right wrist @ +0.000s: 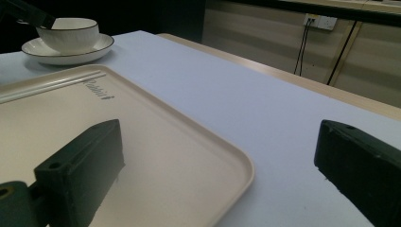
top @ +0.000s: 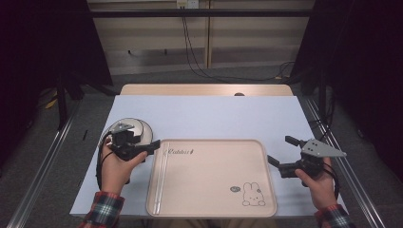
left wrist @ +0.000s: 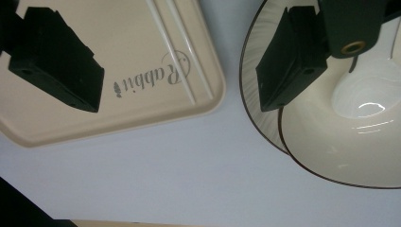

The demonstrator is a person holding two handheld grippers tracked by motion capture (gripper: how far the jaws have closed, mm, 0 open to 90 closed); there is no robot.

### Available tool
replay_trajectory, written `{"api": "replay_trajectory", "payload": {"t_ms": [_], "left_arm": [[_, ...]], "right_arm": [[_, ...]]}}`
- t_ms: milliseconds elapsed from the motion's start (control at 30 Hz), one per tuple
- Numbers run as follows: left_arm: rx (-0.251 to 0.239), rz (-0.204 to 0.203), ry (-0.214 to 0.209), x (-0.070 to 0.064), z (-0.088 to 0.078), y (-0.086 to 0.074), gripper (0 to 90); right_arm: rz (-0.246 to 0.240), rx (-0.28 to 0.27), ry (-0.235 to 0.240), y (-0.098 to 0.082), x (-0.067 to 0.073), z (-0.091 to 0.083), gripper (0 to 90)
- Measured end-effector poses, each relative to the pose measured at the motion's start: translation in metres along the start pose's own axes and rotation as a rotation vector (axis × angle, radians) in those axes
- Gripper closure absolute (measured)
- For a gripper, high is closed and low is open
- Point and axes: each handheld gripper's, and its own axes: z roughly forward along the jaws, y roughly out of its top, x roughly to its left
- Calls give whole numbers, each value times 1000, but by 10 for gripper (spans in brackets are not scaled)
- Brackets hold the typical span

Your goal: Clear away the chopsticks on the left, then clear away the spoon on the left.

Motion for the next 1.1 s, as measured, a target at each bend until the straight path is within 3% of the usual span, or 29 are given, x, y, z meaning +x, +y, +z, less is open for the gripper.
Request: {"api": "replay_trajectory", "payload": {"t_ms": [233,333,800,933,1033,1100], "left_arm": [[5,8,-13,-3,-1,1,155],[9,-4,-13,-1,-2,-1,153],[18,-18,1,11,-19,-4,171],[25,-28,7,15,-23,-6,255],[59,-29,2,18,-27,-7,375],[71,-18,10,18,-28,-6,403]], "right_arm": [[10,-5,-3,1,0,-3,14],[-7,-4,-10,1,0,-2,14],[2,-8,-1,2,-1,4,15],[5,-3,0,2,0,4,15],[-3,-5,-1,2,0,2,15],[4,-11,3,3,1,1,15]]}}
